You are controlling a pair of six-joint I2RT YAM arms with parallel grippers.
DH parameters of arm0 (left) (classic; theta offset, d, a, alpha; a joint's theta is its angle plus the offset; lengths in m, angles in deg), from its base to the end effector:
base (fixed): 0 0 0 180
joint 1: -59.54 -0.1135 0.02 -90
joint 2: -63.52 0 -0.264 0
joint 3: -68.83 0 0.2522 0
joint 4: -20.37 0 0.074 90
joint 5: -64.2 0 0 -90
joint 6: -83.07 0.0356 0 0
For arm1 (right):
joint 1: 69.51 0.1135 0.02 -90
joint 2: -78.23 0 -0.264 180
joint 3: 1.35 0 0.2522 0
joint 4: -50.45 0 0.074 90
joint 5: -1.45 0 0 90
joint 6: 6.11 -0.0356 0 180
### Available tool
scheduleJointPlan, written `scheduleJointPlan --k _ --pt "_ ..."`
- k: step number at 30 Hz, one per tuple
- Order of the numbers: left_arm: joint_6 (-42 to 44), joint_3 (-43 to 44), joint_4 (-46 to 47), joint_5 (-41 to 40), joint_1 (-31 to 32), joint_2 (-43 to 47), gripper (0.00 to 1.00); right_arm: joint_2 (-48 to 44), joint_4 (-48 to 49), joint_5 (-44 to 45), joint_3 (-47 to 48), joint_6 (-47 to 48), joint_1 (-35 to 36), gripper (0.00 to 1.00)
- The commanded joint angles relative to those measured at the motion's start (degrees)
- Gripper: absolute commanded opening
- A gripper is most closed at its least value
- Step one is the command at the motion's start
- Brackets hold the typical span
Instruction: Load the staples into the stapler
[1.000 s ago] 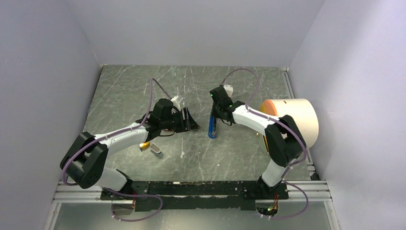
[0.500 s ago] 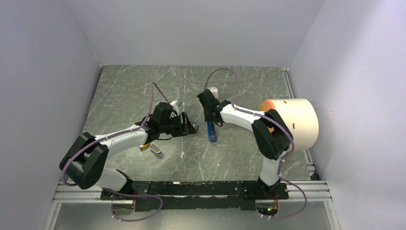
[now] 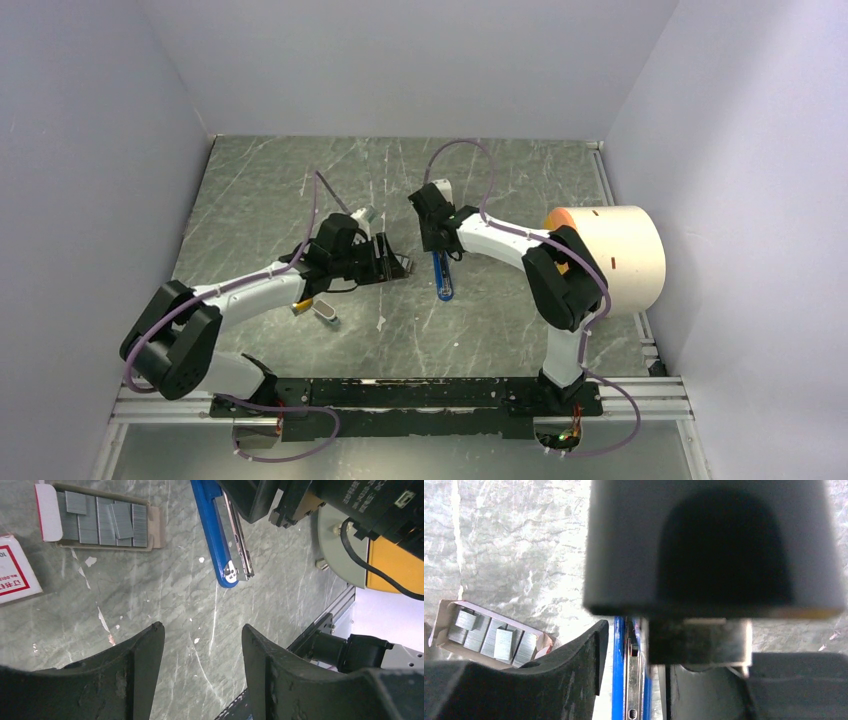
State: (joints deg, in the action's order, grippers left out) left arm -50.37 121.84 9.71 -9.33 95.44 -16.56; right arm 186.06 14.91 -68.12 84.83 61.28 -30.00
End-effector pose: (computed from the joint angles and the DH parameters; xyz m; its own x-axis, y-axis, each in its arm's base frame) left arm 0.2246 -0.1751 0.1926 -0.8715 -0.1832 -0.4550 0.1993 0.7153 -0.6698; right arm 0.3114 0.2407 0.1815 -0.7717 -0.1694 -0.6130 -0.1664 0.9841 -0.0625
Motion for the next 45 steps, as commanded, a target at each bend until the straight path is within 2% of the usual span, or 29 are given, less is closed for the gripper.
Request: scheduleJointPlan --k 1,6,8,11,17,21,26,30,35,42,45 --pt "1.36 -0.16 -1.02 -1.64 -0.82 2.29 0.63 -1.75 -1.97 0.97 1.32 -1.49 0.15 0.45" --pt "2.47 1.33 -5.36 -4.33 -1.46 5.24 0.64 -7.00 -4.24 -0.05 1.35 -3.46 0.22 0.56" --pt "2.56 0.97 -5.56 -5.89 -1.62 10.00 0.61 -10.66 -4.59 -0.89 0.80 -3.60 0.18 0.56" --pt "3.56 0.08 -4.23 -9.77 -1.67 19.52 0.63 -17.11 -2.79 -3.50 -1.77 -2.06 0.17 0.59" --pt "9.94 9.90 -16.56 -20.55 -1.71 28.16 0.66 -24.23 1.90 -15.30 -5.86 -1.46 0.67 0.63" --pt "14.01 16.92 -23.90 -27.18 -1.71 30.60 0.67 -24.00 8.39 -20.85 -9.86 -4.17 5.50 0.65" --pt "17.59 24.27 -31.76 -35.79 -1.71 32.51 0.67 -18.52 9.71 -20.55 -8.29 -5.48 13.35 0.68" --pt "19.07 26.28 -33.84 -39.92 -1.71 35.50 0.68 -11.65 9.76 -18.61 -4.15 -5.29 19.26 0.71" --pt "18.35 26.93 -36.65 -43.15 -1.71 39.35 0.70 -1.02 4.91 -14.60 6.91 -3.01 25.30 0.71" --pt "19.12 27.77 -39.35 -46.46 -1.71 42.76 0.80 12.15 -2.87 -12.27 21.42 -0.10 29.63 0.71" --pt "16.95 28.14 -41.82 -48.25 -1.71 43.36 0.85 17.23 -6.52 -10.29 26.41 0.77 30.73 0.70"
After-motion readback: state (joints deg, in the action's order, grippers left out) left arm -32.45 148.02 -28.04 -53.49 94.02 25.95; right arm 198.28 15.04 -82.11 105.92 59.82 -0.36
